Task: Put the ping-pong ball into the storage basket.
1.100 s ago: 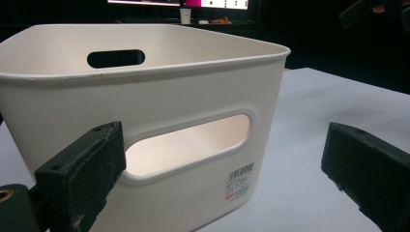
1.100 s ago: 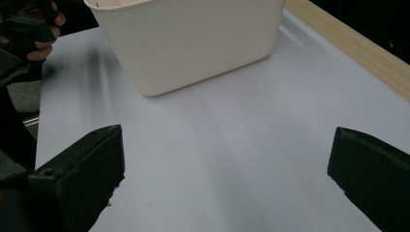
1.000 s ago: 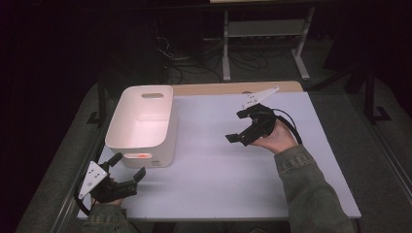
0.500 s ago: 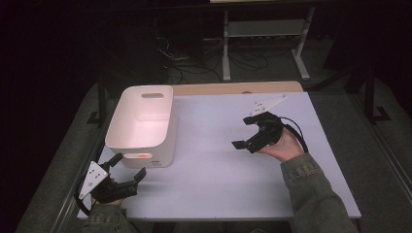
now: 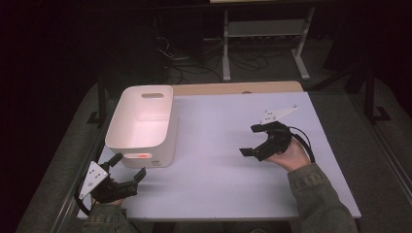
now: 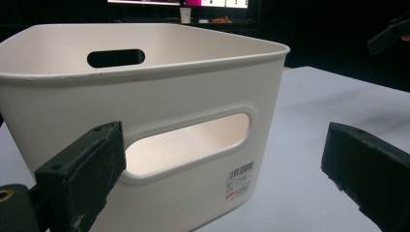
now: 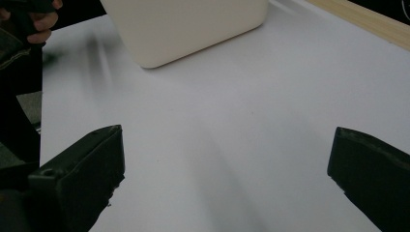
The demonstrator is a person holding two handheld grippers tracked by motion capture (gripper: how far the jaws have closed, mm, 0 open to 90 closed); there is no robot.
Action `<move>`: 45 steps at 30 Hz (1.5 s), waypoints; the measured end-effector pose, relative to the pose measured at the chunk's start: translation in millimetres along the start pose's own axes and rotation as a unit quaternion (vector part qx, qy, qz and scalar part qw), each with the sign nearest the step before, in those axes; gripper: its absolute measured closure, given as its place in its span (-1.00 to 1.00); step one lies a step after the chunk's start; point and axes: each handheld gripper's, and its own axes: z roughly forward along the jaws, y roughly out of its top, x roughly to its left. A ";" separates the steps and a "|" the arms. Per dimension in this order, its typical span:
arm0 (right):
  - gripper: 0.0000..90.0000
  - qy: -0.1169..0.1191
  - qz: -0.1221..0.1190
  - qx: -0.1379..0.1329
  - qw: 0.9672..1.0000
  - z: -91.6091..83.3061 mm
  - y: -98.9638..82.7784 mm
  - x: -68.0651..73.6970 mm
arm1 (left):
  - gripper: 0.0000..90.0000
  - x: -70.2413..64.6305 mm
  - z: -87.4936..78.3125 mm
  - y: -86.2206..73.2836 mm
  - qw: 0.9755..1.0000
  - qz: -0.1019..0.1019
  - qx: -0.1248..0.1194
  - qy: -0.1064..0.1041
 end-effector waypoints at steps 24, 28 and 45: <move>-1.00 -0.045 0.028 -0.029 0.998 -19.8 -38.8 1.0 | -0.97 -0.2 -0.4 0.1 1.000 -0.001 -0.001 -0.004; -1.00 -0.049 0.031 -0.032 0.998 -22.6 -43.3 1.4 | -0.97 -0.2 -0.5 0.2 1.000 -0.002 -0.002 -0.005; -1.00 -0.075 0.042 -0.041 0.995 -33.4 -62.6 1.1 | -0.97 0.1 -0.6 0.2 1.000 -0.003 -0.002 -0.005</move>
